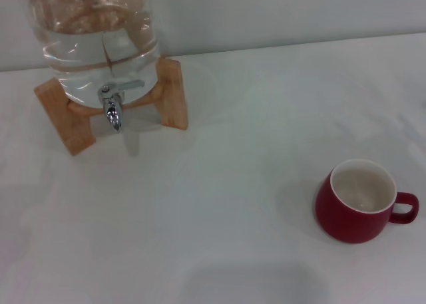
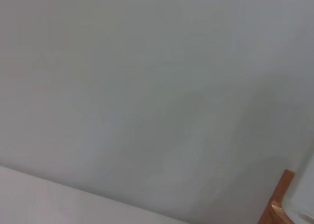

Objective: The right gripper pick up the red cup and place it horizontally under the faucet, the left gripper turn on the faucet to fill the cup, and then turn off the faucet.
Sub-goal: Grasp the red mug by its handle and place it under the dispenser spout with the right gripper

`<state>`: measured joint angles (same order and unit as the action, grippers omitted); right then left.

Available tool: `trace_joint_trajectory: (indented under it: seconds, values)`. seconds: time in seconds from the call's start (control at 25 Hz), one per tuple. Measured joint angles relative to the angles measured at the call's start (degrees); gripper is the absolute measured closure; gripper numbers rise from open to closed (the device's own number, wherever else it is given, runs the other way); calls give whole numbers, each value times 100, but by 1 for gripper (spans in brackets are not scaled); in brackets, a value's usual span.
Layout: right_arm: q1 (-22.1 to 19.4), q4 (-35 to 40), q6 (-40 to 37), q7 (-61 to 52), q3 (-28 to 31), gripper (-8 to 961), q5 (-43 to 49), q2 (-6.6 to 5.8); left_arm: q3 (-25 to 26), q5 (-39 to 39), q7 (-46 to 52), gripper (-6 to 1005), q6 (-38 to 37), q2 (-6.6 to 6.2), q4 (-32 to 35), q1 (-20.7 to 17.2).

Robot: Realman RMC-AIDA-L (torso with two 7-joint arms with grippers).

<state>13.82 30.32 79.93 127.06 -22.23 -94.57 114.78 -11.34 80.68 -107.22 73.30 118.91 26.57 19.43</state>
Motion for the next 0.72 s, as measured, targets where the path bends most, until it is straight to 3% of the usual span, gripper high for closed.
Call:
trace_joint_trajectory:
  seconds: [0.72]
  values:
    - [-42, 0, 7, -35, 0, 333, -9, 0, 0, 0, 8, 277, 1, 0, 11, 12]
